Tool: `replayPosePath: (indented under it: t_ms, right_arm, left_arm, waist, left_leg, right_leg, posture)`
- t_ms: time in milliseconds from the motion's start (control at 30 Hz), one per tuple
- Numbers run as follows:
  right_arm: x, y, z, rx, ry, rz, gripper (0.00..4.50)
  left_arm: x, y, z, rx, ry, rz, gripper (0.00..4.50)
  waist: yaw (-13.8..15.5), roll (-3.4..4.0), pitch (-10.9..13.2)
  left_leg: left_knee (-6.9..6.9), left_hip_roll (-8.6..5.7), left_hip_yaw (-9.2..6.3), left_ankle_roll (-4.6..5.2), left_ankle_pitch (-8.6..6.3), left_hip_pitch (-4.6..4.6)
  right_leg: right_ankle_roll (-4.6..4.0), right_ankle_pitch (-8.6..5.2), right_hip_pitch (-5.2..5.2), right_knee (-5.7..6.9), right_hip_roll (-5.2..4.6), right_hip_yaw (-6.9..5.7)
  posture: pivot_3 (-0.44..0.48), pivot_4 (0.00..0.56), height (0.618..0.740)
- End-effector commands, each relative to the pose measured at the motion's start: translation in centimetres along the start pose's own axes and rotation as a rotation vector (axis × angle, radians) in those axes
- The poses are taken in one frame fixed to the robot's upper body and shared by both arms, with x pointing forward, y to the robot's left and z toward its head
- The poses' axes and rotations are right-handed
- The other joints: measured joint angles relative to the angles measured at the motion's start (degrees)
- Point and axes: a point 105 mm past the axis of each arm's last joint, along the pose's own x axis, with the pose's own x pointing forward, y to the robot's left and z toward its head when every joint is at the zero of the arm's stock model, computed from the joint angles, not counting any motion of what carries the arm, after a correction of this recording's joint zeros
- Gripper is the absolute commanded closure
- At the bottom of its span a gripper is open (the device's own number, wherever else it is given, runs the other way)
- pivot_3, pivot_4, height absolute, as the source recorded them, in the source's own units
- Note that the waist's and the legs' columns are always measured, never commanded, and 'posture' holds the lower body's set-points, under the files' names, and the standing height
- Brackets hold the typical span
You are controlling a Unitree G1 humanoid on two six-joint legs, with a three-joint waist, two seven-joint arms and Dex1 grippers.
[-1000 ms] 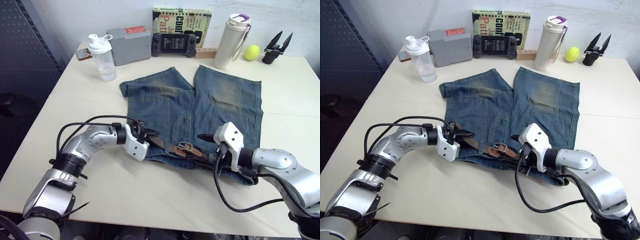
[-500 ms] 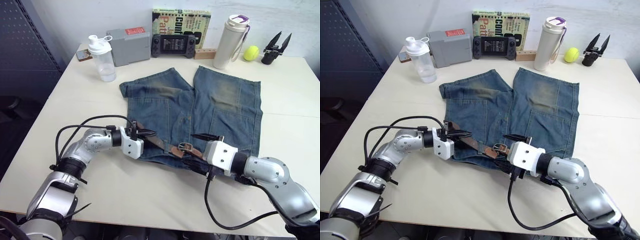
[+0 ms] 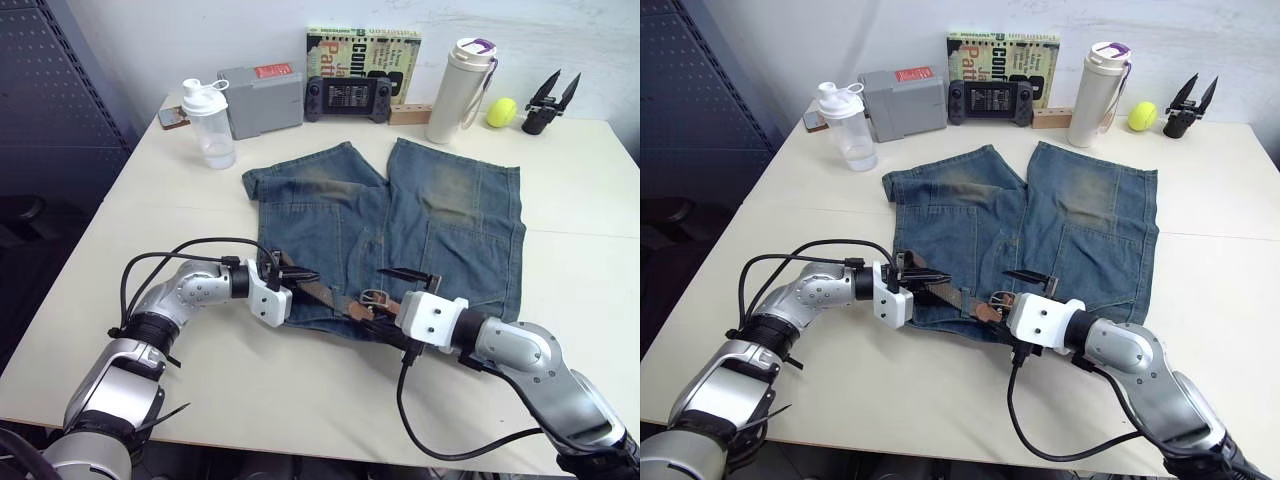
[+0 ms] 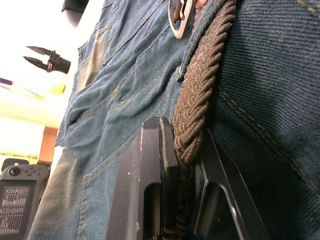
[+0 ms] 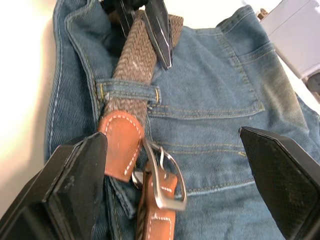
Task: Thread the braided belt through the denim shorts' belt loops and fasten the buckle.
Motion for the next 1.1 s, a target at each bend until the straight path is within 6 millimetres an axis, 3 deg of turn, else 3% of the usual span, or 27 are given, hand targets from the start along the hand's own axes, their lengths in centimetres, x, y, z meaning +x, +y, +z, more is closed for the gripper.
replayPosePath:
  t_ms: [33,300,567,767,1000,1100]
  right_arm:
    - [-0.4,0.4,1.0,-0.017,-0.037,0.022,0.02]
    - [-0.4,0.8,0.9,-0.023,-0.026,0.036,0.02]
    - [0.4,-0.1,0.3,-0.031,-0.009,-0.037,0.02]
    - [0.4,-0.6,0.9,-0.04,-0.028,-0.052,0.02]
    - [-0.1,1.8,1.4,0.013,-0.055,0.08,0.02]
    - [0.4,1.4,0.6,-0.006,-0.02,0.035,0.02]
  left_arm:
    - [0.8,-4.4,-0.1,-0.072,0.006,-0.143,4.5]
    - [0.7,-4.6,0.0,-0.068,0.0,-0.155,4.5]
    - [0.7,-4.5,0.2,-0.067,-0.007,-0.156,4.5]
    - [0.7,-4.5,0.2,-0.071,-0.009,-0.157,4.5]
    - [0.6,-4.6,0.1,-0.07,-0.004,-0.164,4.5]
    - [0.7,-4.5,0.2,-0.07,-0.008,-0.159,4.5]
  waist:
    - [0.03,0.01,-0.02]
    - [0.01,0.04,-0.05]
    - [0.0,0.05,-0.08]
    - [-0.05,0.06,-0.09]
    - [-0.04,0.06,-0.09]
    - [-0.11,0.07,-0.09]
  left_leg:
    - [0.0,0.0,0.0,0.0,0.0,0.0]
    - [0.0,0.01,0.01,0.0,0.0,0.01]
    - [-0.01,0.0,0.02,0.0,0.0,0.02]
    - [-0.02,0.01,0.03,0.0,0.0,0.02]
    - [-0.03,0.0,0.01,0.0,0.0,0.02]
    - [-0.03,0.01,0.05,0.0,0.0,0.03]
  right_leg:
    - [0.0,0.0,0.0,0.0,0.0,0.0]
    - [0.0,0.0,0.01,-0.01,0.01,0.01]
    - [0.0,0.0,0.0,-0.01,0.01,0.01]
    - [0.0,0.0,0.0,-0.02,0.01,0.01]
    - [0.0,0.0,0.0,-0.01,0.01,0.01]
    - [0.0,0.0,0.0,-0.02,0.01,0.03]
  posture:
    - [0.0,0.15,0.731]
    - [0.0,0.15,0.731]
    - [0.0,0.15,0.731]
    - [0.0,0.15,0.731]
    - [0.0,0.15,0.731]
    - [0.0,0.15,0.731]
